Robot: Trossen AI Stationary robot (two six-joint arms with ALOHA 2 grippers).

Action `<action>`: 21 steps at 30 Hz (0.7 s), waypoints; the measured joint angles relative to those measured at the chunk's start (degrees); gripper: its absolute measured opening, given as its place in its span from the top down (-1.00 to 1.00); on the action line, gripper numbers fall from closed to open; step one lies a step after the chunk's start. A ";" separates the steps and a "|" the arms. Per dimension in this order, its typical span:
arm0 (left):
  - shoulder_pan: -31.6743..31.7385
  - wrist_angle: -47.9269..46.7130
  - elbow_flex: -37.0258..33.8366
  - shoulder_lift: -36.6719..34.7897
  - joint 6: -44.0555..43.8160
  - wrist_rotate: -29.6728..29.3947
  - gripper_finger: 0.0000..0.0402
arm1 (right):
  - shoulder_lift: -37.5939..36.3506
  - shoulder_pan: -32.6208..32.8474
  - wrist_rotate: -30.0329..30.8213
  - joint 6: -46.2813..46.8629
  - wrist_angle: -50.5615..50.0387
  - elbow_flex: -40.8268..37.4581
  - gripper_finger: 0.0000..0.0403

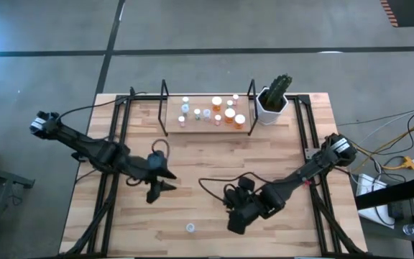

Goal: Pick and place medicine bottles onto shelf by color
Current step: Put the transparent pill bottle on the shelf

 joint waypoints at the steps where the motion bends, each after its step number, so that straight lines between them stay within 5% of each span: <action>1: -0.51 -2.63 1.40 1.51 0.12 0.03 0.12 | -0.10 0.32 0.00 -0.18 0.90 -1.06 -0.09; 8: -3.54 -21.24 10.58 9.77 -1.78 1.73 0.12 | -0.32 3.93 -0.17 3.39 8.85 -7.24 -0.09; 16: -9.01 -21.30 9.42 11.70 1.18 7.22 0.12 | -0.38 8.11 8.78 12.60 9.94 -9.53 -0.09; 21: -13.63 -12.75 6.70 12.35 1.75 7.32 0.12 | -0.38 8.20 9.09 12.50 8.18 -9.81 -0.09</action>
